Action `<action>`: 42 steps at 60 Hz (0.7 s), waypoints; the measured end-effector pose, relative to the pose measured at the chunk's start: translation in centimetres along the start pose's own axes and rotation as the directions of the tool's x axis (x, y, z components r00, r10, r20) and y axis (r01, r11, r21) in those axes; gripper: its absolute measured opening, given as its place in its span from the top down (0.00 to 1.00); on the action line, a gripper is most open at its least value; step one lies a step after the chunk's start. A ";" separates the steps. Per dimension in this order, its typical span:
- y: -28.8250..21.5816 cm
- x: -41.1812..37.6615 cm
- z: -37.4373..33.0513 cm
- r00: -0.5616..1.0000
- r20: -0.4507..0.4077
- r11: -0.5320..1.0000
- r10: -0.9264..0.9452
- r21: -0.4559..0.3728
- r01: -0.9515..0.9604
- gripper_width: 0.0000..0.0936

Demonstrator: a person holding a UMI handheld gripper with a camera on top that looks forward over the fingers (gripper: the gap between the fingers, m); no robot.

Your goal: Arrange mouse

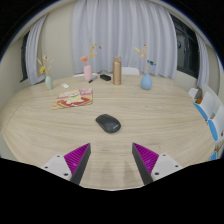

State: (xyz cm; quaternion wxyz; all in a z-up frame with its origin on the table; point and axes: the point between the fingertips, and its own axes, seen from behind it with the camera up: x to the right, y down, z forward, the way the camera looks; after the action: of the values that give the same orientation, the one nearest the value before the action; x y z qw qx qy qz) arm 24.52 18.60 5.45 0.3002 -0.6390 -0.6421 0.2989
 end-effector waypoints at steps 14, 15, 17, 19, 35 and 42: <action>-0.8 -0.4 6.4 0.999 -0.036 1.000 0.010 -0.027 -0.011 0.08; -0.9 -0.4 6.7 0.999 -0.039 0.999 0.012 -0.029 -0.013 0.08; -1.1 -0.4 7.5 0.999 -0.044 0.999 0.015 -0.032 -0.016 0.08; -1.3 -0.4 8.2 0.999 -0.050 0.999 0.017 -0.034 -0.019 0.08; -2.9 0.4 13.6 0.994 -0.106 0.998 0.011 -0.058 -0.017 0.08; -4.4 0.5 15.5 0.994 -0.107 0.998 0.030 -0.048 -0.036 0.08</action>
State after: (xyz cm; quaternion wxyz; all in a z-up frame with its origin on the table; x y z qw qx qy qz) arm 9.83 19.08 -1.07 0.3131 -0.6717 -0.6218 0.2534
